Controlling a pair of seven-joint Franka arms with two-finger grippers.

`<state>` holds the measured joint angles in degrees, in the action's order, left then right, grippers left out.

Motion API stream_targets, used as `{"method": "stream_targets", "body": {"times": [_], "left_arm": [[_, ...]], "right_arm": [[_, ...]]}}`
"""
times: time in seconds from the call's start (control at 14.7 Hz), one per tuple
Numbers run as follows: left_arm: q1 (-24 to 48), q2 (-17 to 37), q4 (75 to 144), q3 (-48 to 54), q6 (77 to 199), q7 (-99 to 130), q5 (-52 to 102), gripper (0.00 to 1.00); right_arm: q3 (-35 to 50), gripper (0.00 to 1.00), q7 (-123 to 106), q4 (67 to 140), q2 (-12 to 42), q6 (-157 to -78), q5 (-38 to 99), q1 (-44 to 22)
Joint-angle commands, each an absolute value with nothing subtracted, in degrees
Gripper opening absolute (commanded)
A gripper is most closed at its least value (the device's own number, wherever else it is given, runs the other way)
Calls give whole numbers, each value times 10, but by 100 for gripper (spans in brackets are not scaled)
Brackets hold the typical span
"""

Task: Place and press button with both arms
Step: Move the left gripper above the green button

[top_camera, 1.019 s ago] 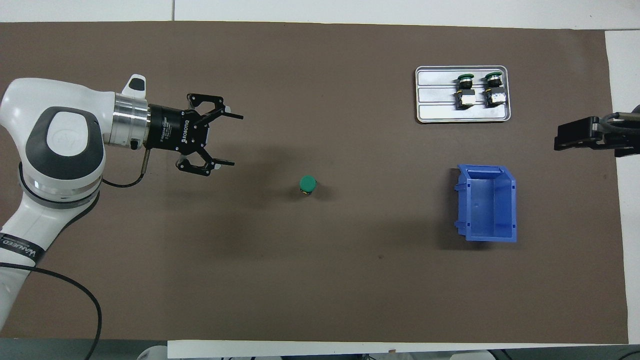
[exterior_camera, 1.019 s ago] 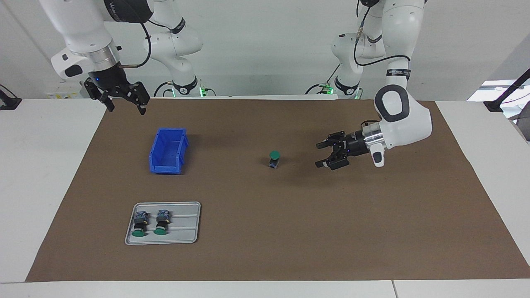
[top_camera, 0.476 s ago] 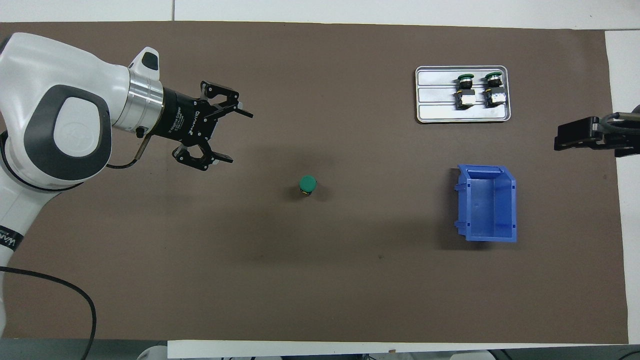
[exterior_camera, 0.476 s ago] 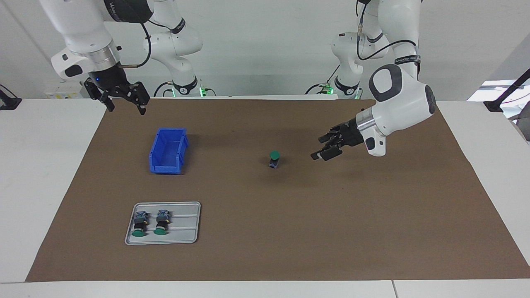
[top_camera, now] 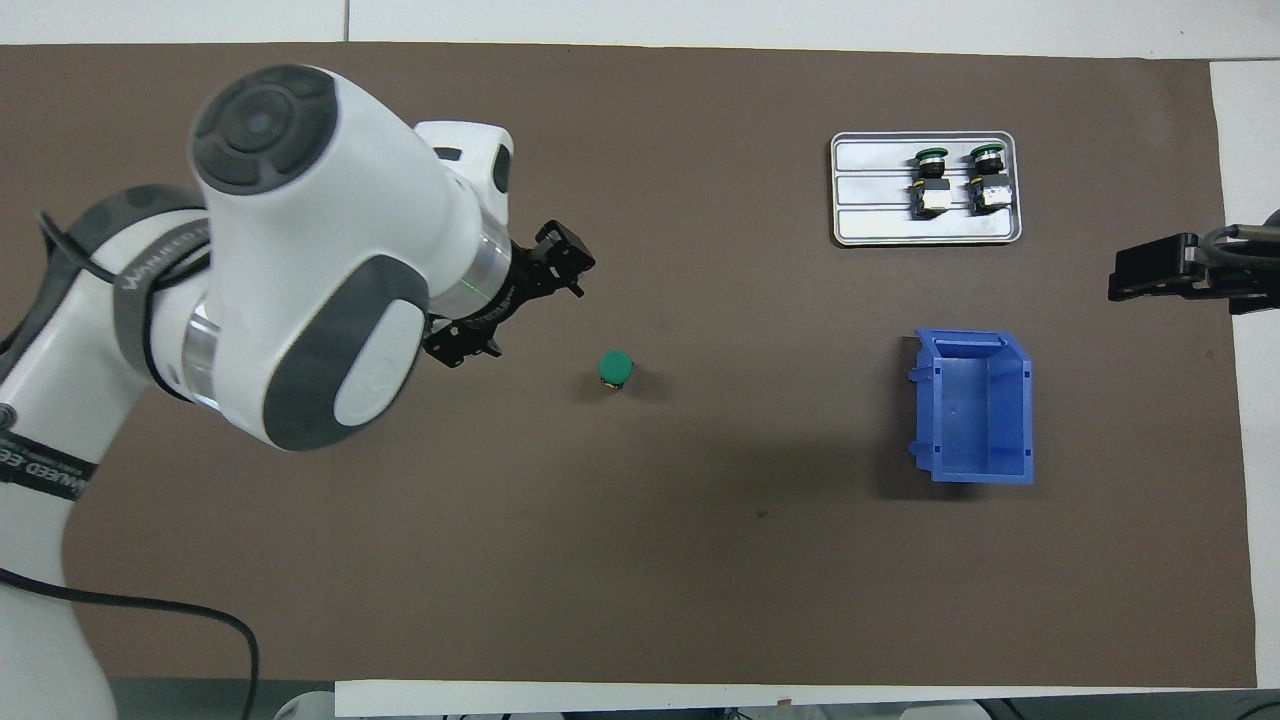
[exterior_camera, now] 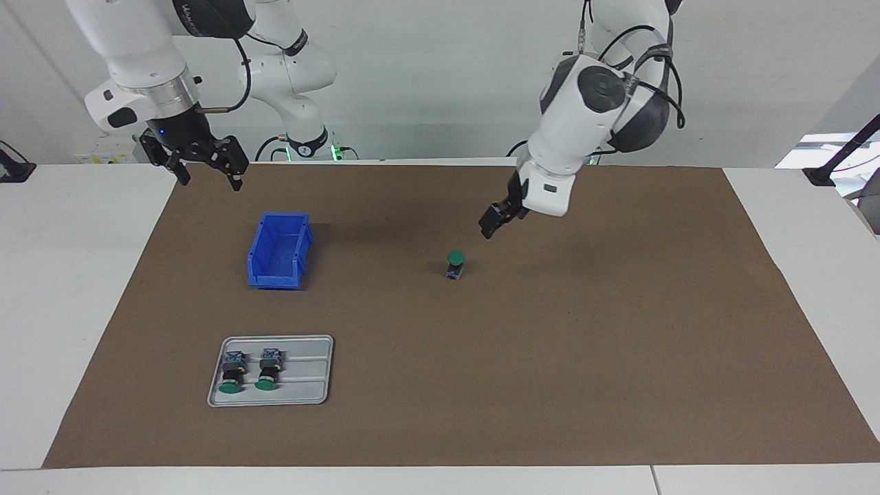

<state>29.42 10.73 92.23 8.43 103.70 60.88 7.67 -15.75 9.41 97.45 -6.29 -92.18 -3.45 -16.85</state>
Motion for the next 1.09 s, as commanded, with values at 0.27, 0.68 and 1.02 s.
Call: {"method": "stream_targets", "body": {"times": [0.27, 0.68, 1.02], "left_arm": [[345, 208, 835, 80, 1031, 601, -3, 32], [363, 196, 911, 83, 1099, 592, -2, 0], [377, 194, 956, 82, 1126, 593, -2, 0]], "right_arm": [[-154, 99, 87, 985, -75, -917, -33, -163], [-153, 99, 87, 985, -74, -917, -33, -163], [-153, 99, 87, 984, -74, -917, -33, -163]]}}
